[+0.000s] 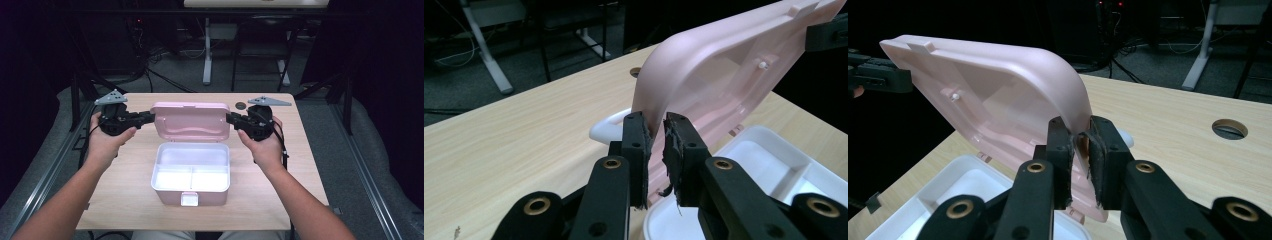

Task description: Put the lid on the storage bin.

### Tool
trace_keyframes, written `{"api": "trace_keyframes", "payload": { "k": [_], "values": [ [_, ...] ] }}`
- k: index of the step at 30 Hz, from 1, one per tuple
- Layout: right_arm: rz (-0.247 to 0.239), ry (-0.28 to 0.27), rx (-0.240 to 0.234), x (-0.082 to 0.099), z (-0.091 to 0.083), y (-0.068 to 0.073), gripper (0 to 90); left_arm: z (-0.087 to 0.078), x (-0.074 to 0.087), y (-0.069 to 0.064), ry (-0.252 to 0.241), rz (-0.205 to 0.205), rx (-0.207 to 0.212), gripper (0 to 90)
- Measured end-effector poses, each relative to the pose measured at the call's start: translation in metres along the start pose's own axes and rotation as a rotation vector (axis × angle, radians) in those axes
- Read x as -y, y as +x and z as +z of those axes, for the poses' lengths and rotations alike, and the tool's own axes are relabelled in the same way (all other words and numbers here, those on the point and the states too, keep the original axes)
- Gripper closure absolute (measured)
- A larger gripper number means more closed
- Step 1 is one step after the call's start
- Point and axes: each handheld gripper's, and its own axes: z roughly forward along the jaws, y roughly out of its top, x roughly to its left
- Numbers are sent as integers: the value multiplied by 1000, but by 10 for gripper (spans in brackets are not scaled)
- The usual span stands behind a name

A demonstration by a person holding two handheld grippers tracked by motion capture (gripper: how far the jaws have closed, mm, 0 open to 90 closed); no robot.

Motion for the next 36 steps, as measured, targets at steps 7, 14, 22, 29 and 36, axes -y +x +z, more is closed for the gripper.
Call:
{"api": "trace_keyframes", "payload": {
  "k": [7, 14, 22, 29, 36],
  "values": [
    [-32, 6, -17, 6, -10, 6, 773, -10, 8, -8, 4, 26, 21, 794],
    [-66, 28, -33, 13, -19, 11, 761, -18, 16, -14, 7, 31, 45, 784],
    [-45, 36, -79, 20, -29, 12, 757, -23, 21, -21, 15, 63, 41, 779],
    [-40, 41, -108, 23, -35, 12, 758, -27, 27, -24, 18, 62, 52, 777],
    [-33, 47, -137, 28, -40, 12, 758, -31, 31, -27, 24, 69, 64, 780]
  ]
}}
